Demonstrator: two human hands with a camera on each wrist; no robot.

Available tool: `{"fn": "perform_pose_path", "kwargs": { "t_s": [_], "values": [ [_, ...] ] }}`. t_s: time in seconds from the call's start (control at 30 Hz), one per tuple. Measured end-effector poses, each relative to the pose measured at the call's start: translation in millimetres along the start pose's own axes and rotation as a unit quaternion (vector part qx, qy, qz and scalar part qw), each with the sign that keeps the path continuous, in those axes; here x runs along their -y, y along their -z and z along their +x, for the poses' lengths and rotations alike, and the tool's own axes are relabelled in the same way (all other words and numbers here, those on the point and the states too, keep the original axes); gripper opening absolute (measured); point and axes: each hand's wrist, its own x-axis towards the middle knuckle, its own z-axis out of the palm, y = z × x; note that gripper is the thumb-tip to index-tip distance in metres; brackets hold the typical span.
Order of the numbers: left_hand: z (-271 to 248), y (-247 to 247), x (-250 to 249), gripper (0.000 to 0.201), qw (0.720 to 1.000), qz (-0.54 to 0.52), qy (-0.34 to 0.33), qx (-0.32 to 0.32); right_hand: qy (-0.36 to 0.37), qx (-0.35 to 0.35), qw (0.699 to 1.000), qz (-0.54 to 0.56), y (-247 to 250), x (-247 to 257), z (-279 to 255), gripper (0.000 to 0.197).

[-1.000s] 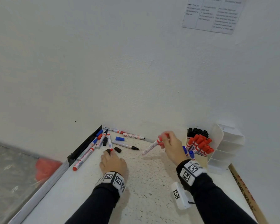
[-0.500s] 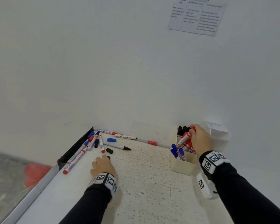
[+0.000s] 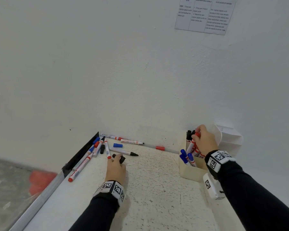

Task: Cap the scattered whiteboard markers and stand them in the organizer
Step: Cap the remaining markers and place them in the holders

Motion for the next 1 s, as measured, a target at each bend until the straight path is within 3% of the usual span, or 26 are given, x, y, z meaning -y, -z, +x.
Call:
{"fn": "perform_pose_path", "kwargs": {
  "t_s": [0.1, 0.2, 0.3, 0.4, 0.6, 0.8, 1.0],
  "values": [
    [0, 1, 0, 0.042, 1.0, 0.001, -0.001, 0.006, 0.013, -0.016, 1.0, 0.021, 3, 1, 1, 0.005],
    [1, -1, 1, 0.041, 1.0, 0.01, 0.004, 0.016, 0.019, 0.036, 0.999, 0.007, 4, -4, 0, 0.007],
    [1, -2, 2, 0.038, 0.999, 0.023, 0.023, 0.021, 0.021, 0.081, 0.992, -0.096, -6, -15, -1, 0.014],
    [-1, 0, 2, 0.035, 0.998, 0.035, 0.045, 0.015, 0.023, 0.08, 0.981, -0.173, -13, -10, -4, 0.016],
    [-3, 2, -2, 0.027, 0.999, 0.03, 0.042, -0.011, 0.12, 0.026, 0.991, -0.051, -30, 40, -9, 0.013],
    [0, -3, -1, 0.029, 0.999, 0.022, 0.027, -0.026, 0.07, 0.179, 0.98, 0.058, -93, 85, -18, 0.024],
    [2, -6, -3, 0.033, 0.998, -0.003, 0.024, -0.055, 0.026, 0.398, 0.914, -0.069, -164, 83, -30, 0.059]
  ]
}}
